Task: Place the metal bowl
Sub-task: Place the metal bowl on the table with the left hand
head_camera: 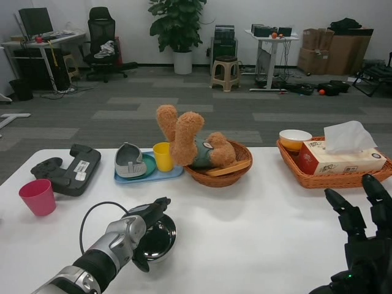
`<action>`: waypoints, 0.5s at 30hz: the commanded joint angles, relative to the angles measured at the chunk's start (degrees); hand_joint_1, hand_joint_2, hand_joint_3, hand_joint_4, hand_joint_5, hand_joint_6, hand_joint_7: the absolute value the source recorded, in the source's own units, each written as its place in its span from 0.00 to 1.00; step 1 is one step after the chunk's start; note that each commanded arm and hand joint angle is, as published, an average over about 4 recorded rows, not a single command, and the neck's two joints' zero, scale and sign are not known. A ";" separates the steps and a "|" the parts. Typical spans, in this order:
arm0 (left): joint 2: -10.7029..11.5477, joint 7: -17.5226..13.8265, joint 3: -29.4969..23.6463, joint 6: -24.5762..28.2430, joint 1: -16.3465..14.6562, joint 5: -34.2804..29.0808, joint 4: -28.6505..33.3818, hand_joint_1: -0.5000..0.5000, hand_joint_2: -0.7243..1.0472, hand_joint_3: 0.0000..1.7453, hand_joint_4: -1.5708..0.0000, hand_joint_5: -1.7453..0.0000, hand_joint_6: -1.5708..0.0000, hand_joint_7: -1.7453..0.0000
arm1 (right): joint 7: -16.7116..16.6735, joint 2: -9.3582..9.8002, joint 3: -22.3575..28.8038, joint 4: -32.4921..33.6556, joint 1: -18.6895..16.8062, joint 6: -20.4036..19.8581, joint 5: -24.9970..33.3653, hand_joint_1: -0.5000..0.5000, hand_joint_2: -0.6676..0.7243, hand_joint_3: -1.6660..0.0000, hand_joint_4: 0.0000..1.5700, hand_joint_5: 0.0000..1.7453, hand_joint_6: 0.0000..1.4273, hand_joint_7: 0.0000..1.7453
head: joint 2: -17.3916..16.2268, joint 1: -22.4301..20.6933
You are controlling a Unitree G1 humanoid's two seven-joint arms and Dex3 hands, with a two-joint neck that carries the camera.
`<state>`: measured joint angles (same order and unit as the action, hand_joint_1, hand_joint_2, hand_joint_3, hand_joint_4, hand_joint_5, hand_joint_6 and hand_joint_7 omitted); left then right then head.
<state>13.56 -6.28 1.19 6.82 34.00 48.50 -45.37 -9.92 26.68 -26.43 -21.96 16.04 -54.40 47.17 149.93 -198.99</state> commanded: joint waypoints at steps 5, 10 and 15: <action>-0.56 0.83 -3.36 -1.02 -2.29 -0.49 5.51 0.00 1.00 0.75 1.00 1.00 1.00 0.80 | -0.01 -0.45 0.92 0.91 -1.36 -0.62 0.24 0.75 0.95 0.86 0.25 0.39 0.00 0.32 | -0.62 0.37; -0.69 0.81 -4.66 -1.00 -2.95 -2.14 6.57 0.00 0.99 0.65 1.00 1.00 0.92 0.73 | -0.01 -0.49 1.01 0.93 -1.54 -0.62 0.29 0.75 0.95 0.86 0.25 0.39 0.00 0.32 | -0.75 0.05; -0.82 -1.08 -5.76 -0.83 -1.88 -3.44 3.71 0.00 0.86 0.34 1.00 1.00 0.89 0.70 | -0.01 -0.49 0.84 0.76 -1.54 -0.62 0.29 0.75 0.95 0.86 0.25 0.39 0.00 0.32 | -0.97 -0.02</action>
<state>12.93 -6.37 -4.04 5.72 32.11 45.49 -40.14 -9.92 26.38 -25.92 -21.42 15.16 -54.41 47.17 148.99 -199.01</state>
